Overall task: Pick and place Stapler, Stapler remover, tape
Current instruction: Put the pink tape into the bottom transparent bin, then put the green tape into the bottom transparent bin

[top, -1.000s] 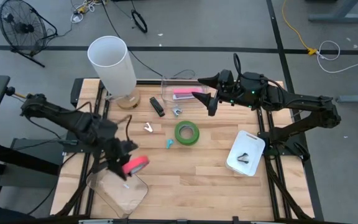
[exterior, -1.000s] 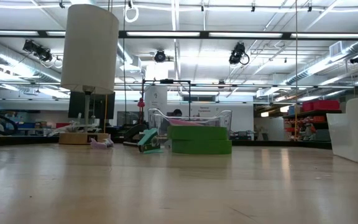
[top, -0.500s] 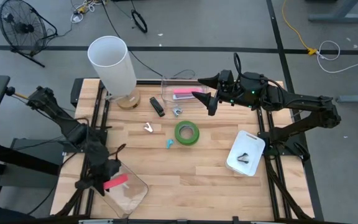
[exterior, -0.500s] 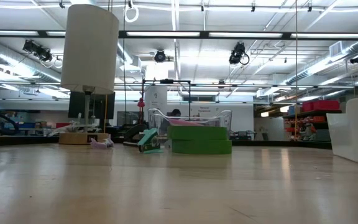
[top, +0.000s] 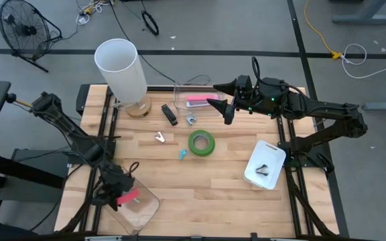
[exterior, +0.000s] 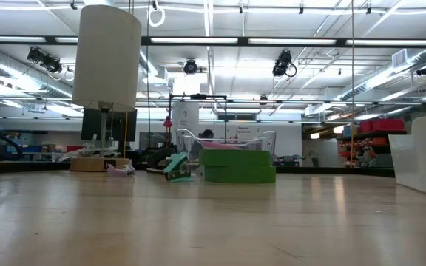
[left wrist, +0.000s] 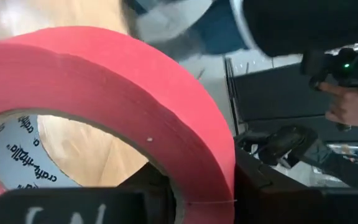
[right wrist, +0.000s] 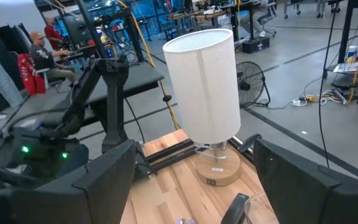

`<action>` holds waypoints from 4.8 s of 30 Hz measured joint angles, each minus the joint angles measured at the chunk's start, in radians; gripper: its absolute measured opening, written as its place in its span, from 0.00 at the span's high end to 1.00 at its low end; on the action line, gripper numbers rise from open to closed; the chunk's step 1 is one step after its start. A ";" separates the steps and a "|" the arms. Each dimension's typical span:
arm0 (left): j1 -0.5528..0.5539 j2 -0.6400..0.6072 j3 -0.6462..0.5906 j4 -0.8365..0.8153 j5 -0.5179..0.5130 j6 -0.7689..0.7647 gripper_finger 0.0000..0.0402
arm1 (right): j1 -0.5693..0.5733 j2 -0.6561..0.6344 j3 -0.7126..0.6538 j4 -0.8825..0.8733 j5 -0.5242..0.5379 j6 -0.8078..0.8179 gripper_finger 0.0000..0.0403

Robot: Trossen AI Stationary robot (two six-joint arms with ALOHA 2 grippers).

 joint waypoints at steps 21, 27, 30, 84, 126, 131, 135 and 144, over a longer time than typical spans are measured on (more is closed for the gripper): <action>-0.041 0.000 -0.071 0.007 0.015 -0.154 0.61 | 0.000 0.000 0.000 0.000 0.000 -0.005 0.21; -0.041 0.000 -0.071 0.004 -0.027 -0.165 0.54 | 0.000 0.000 0.000 0.000 -0.010 -0.005 0.21; -0.041 0.000 -0.071 0.001 -0.036 -0.181 0.49 | 0.000 0.000 0.000 -0.002 -0.010 -0.005 0.21; 0.013 0.000 0.066 -0.164 0.020 -0.336 0.12 | 0.000 0.000 0.000 -0.007 -0.010 -0.022 0.21; 0.539 0.025 0.472 0.027 -0.624 0.370 0.51 | 0.000 0.000 0.000 -0.210 -0.105 -0.041 0.21; 0.622 0.027 0.472 0.031 -0.620 0.445 0.55 | -0.015 0.000 0.000 -0.269 -0.161 -0.054 0.21; 0.685 0.027 0.472 0.016 -0.620 0.475 0.58 | -0.030 0.000 0.000 -0.361 -0.160 -0.066 0.21; 0.767 0.027 0.472 -0.061 -0.619 0.484 0.60 | -0.050 0.001 0.000 -0.506 -0.170 -0.103 0.21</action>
